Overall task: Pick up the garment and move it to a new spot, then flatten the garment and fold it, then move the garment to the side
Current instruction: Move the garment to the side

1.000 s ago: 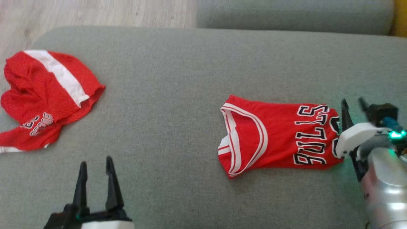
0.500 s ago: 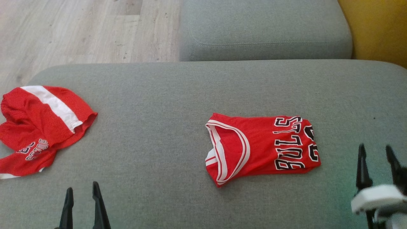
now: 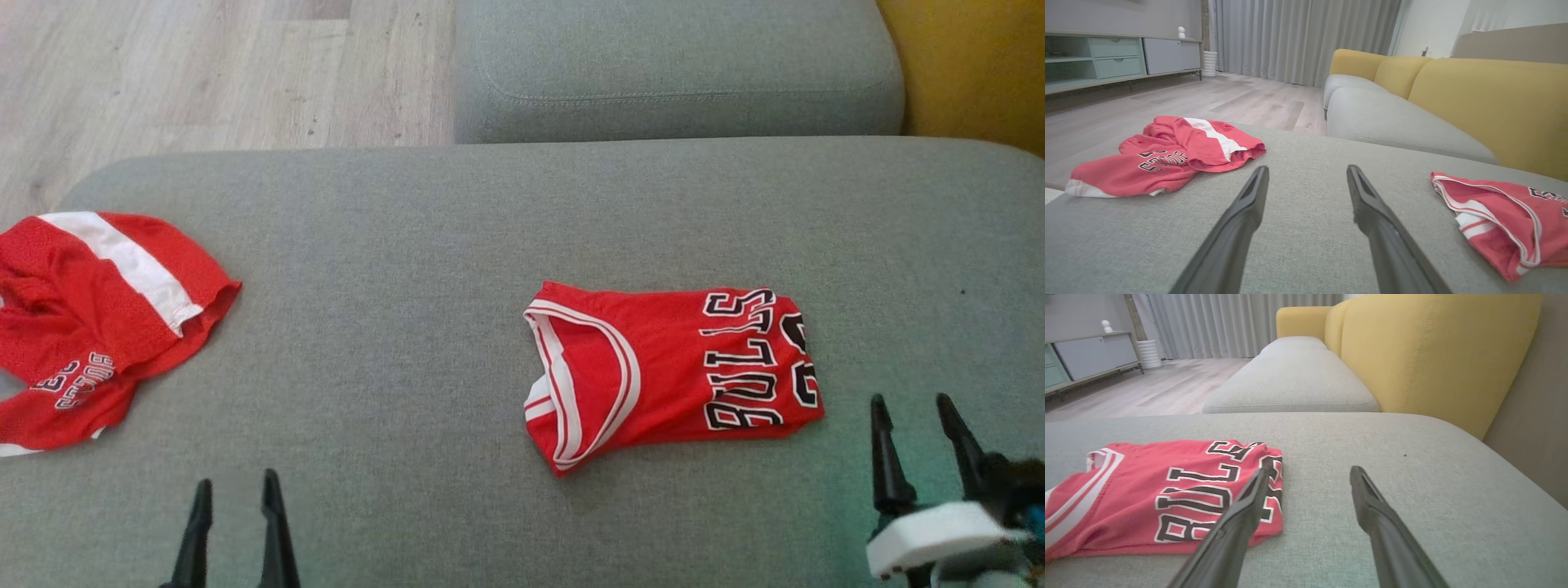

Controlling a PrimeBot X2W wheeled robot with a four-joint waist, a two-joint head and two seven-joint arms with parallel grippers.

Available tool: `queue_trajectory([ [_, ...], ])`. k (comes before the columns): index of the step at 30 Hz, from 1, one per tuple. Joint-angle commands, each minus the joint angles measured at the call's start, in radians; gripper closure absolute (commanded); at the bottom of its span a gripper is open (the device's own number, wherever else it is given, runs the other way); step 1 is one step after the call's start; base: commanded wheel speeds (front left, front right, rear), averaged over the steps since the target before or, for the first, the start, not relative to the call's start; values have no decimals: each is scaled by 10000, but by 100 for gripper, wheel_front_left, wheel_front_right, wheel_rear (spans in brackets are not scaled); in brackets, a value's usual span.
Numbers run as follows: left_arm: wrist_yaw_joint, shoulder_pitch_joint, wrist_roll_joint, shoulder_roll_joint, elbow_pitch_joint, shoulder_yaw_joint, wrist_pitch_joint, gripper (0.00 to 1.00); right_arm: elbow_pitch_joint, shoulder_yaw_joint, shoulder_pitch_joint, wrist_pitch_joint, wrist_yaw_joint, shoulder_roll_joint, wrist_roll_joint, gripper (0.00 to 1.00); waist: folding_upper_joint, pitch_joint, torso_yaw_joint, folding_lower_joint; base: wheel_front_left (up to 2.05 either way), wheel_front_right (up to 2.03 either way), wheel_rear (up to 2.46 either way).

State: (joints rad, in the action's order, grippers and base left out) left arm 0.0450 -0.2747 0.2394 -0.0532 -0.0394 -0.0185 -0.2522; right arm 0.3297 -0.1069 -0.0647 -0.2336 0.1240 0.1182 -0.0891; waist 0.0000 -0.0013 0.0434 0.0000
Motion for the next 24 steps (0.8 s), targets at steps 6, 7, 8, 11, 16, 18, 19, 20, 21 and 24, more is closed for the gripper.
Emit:
queue_trajectory([
  [6,155,416,-186,30,268,103,-95,0,-798,904,1176,1841,67,708,-1296,0,0,258,-11,0,0,0,0],
  [7,189,437,-206,30,242,77,-95,0,-862,952,1334,2364,67,779,-1609,0,0,320,1,0,0,0,0],
  [8,227,475,-223,30,215,49,-95,0,-922,951,1508,2860,67,857,-1865,0,0,410,20,0,0,0,0],
  [11,296,683,-251,30,202,3,-95,0,-895,1037,2100,4388,67,1016,-2521,0,0,742,98,0,0,0,0],
  [16,428,1147,-372,30,89,-240,-95,0,338,1145,3363,6934,67,819,-3682,0,0,1314,382,0,0,0,0],
  [18,449,1267,-402,30,65,-358,-95,0,852,1261,3612,7373,67,956,-3602,0,0,1428,519,0,0,0,0],
  [19,448,1309,-415,30,57,-419,-95,0,1147,1198,3706,7522,67,950,-3560,0,0,1465,572,0,0,0,0],
  [20,450,1349,-431,30,47,-498,-95,0,1404,1197,3786,7629,67,985,-3431,0,0,1495,626,0,0,0,0],
  [21,454,1382,-445,30,46,-579,-95,0,1626,1218,3857,7686,67,1011,-3306,0,0,1517,656,0,0,0,0],
  [24,428,1444,-444,30,92,-726,-95,0,2111,1297,4046,7932,67,811,-3577,100,0,1579,640,0,0,0,0],
])
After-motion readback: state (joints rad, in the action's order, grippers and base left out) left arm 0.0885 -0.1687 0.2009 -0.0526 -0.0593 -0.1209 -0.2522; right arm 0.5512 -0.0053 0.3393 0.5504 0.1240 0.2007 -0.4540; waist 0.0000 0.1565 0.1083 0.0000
